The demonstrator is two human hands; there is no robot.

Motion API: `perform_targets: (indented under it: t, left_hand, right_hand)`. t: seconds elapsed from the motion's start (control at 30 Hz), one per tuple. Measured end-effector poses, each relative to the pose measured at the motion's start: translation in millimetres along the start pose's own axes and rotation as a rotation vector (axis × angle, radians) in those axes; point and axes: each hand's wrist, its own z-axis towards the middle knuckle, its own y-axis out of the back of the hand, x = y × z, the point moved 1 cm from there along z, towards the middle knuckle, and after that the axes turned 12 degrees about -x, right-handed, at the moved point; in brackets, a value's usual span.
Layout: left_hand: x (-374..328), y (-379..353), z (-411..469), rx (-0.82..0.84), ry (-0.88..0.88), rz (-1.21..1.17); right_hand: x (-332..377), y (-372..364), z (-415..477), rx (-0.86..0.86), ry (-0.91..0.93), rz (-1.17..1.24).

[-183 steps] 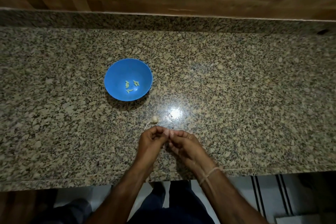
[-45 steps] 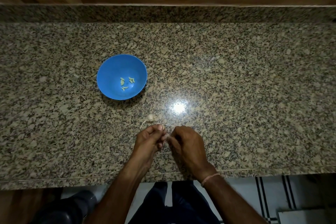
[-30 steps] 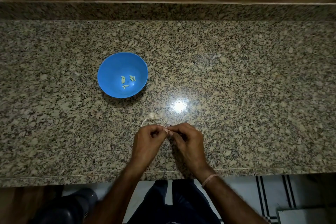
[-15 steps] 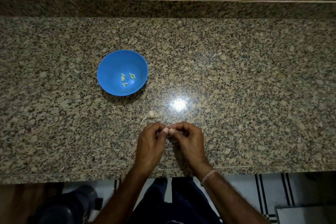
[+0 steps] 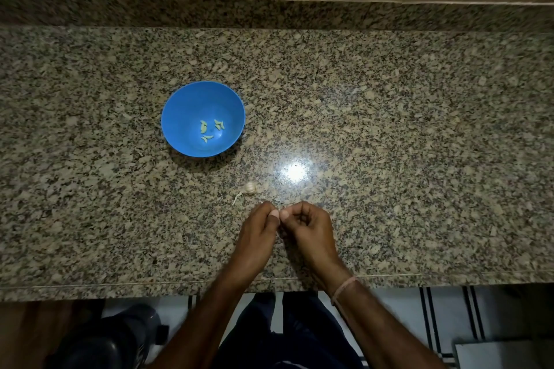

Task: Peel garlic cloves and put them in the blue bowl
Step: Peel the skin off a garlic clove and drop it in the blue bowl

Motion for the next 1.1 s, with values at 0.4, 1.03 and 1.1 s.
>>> perform_targets:
  t: [0.4, 1.03, 1.1]
  left_hand:
    - [-5.3, -0.4, 0.3, -0.086, -0.172, 0.203]
    - [2.6, 3.3, 1.3, -0.201, -0.178, 0.104]
    - [0.4, 2.6, 0.5, -0.221, -0.248, 0.185]
  right_hand:
    - [6.0, -7.4, 0.6, 0.012, -0.14, 0.109]
    - [5.9, -10.0, -2.0, 0.048, -0.171, 0.335]
    - [5.3, -11.0, -1.4, 0.034, -0.245, 0.386]
